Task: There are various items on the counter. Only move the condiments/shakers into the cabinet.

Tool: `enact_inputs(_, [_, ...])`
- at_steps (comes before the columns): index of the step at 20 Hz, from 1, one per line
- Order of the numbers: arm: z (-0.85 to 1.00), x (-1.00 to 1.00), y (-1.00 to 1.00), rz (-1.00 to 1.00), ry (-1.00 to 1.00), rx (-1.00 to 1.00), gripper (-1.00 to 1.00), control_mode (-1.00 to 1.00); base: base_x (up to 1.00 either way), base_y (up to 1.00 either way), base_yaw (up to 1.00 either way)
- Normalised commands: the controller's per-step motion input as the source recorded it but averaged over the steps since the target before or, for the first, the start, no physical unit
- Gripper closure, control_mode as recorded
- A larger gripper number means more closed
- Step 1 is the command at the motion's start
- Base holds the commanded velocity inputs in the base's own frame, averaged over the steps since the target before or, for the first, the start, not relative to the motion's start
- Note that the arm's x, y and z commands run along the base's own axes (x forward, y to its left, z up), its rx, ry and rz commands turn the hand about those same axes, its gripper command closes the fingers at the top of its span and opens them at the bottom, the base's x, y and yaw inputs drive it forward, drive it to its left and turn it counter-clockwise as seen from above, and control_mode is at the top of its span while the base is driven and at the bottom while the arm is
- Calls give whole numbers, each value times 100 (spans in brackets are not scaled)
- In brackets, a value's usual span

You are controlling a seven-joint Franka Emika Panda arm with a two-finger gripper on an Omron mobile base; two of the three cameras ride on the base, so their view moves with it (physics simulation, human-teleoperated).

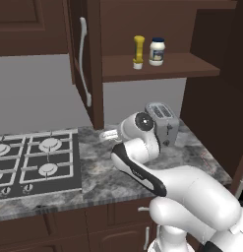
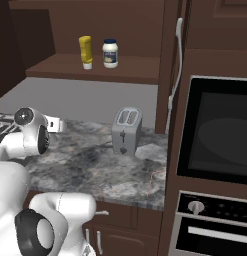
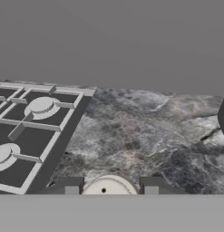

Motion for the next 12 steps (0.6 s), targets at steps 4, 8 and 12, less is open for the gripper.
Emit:
enact_inputs(4, [100,-25,0,0,-23,3,100,-100,0,0,0])
enact_inputs(8, [100,-23,0,0,-12,0,100,-100,0,0,0])
enact_inputs(12, [100,-32,-1,0,-3,0,100,-100,0,0,0])
